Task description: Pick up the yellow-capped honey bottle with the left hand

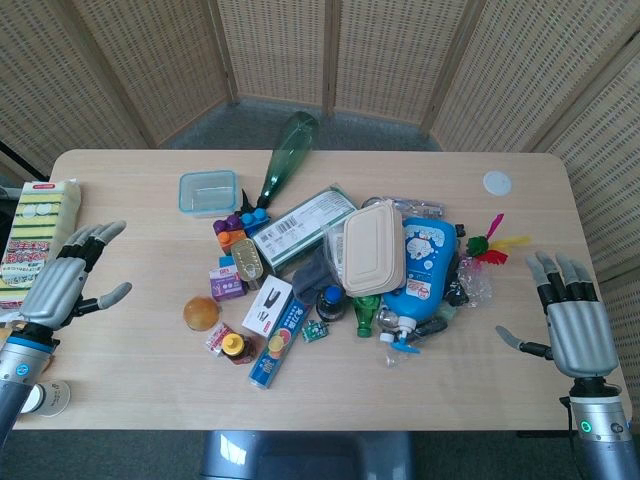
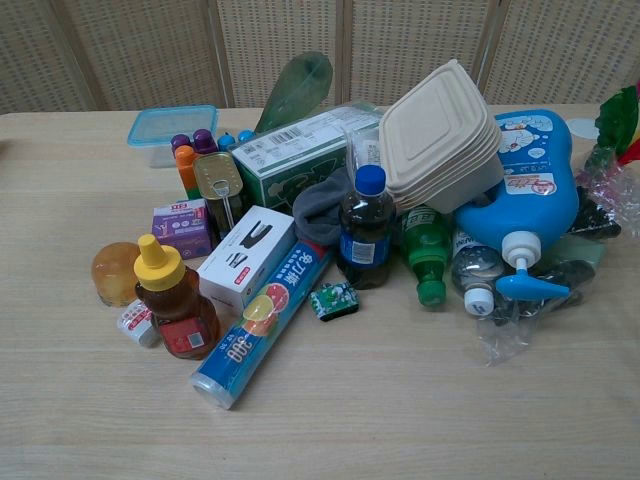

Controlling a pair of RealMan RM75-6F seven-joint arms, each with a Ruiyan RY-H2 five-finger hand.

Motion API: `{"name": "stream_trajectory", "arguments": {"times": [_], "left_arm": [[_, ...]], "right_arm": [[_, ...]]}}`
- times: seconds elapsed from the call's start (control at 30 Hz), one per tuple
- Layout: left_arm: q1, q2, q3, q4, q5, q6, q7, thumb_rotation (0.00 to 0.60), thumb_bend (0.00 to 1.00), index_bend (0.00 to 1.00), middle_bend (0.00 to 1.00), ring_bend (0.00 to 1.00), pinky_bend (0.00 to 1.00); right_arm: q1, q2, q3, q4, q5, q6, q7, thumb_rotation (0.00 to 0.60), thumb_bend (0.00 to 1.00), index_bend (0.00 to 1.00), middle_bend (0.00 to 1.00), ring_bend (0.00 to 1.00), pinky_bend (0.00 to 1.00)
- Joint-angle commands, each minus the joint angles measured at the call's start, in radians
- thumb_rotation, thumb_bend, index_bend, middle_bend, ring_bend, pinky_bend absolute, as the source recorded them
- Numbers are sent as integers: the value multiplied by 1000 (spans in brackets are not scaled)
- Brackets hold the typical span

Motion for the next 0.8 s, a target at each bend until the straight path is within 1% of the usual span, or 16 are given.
{"name": "stream_trajectory", "arguments": {"times": [0.03, 0.53, 0.8], "left_arm": [[-1, -4, 1, 3, 1, -2, -3, 41, 106, 0, 48, 0, 0], [0, -2, 0, -12, 9, 10, -11, 41, 107, 0, 36, 0, 0], [-9, -27, 7, -7, 15, -3, -12, 40, 107, 0, 32, 0, 0]], "right_arm": [[1, -1, 0, -2, 1, -2, 2, 354, 0, 53, 96, 0, 0], [-16, 5, -7, 7, -14, 21, 37, 353, 0, 54, 96, 0, 0], [-22, 8, -9, 9, -19, 28, 42, 354, 0, 54, 96, 0, 0]]}}
